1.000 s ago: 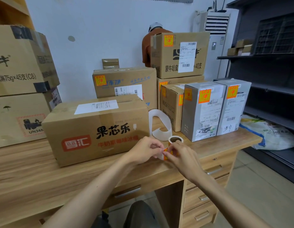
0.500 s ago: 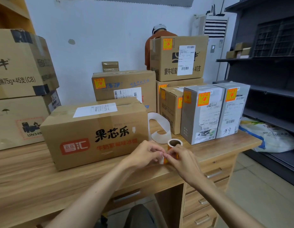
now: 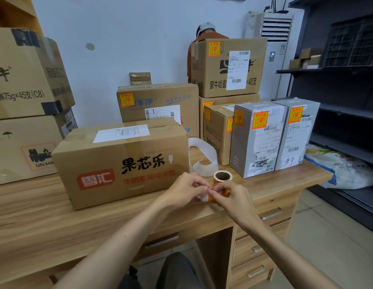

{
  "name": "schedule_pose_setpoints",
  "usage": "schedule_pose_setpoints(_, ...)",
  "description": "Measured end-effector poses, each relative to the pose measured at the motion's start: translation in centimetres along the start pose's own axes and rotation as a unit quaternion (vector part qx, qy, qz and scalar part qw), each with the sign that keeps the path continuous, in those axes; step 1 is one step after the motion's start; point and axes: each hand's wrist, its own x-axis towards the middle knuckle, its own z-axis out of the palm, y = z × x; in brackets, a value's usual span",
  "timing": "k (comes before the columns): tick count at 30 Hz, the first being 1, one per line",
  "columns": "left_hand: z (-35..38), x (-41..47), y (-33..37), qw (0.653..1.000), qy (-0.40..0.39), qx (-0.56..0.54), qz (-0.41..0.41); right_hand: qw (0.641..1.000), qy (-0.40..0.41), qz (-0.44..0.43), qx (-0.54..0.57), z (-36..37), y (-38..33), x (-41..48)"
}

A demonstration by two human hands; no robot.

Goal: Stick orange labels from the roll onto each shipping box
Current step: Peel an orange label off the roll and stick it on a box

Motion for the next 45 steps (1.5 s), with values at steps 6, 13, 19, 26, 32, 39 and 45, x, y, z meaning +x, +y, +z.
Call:
schedule_pose_setpoints(6, 0.2, -0.1, 0.4, 1.000, 0.009, -0.022, -0.005, 1.000, 0.007, 0.001, -0.006, 0.3, 0.1, 0.1)
schedule_pose_setpoints(13, 0.4, -0.2, 0.7, 0.999, 0.015, -0.029, -0.001, 1.000, 0.009, -0.001, 0.000, 0.3, 0.0, 0.0)
schedule_pose_setpoints(19, 0.4, -0.1, 0.6, 1.000, 0.020, -0.016, 0.006, 1.000, 0.014, 0.009, 0.005, 0.0, -0.1, -0.1)
schedule_pose_setpoints(26, 0.5, -0.4, 1.2, 0.999, 0.037, 0.002, 0.008, 0.998, 0.030, 0.041, 0.029, 0.0, -0.7, -0.2)
schedule_pose_setpoints(32, 0.7, -0.6, 1.7, 0.997, 0.059, 0.047, 0.021, 0.998, 0.034, 0.044, 0.033, 0.2, -0.8, -0.2)
schedule_pose_setpoints(39, 0.8, -0.6, 1.9, 0.996, 0.069, 0.055, 0.018, 0.996, 0.035, 0.048, 0.063, 0.3, -0.4, -0.4)
schedule_pose_setpoints(45, 0.8, 0.0, 1.2, 0.994, 0.094, 0.051, -0.003, 0.994, 0.032, 0.069, 0.078, -0.3, -0.1, -0.8)
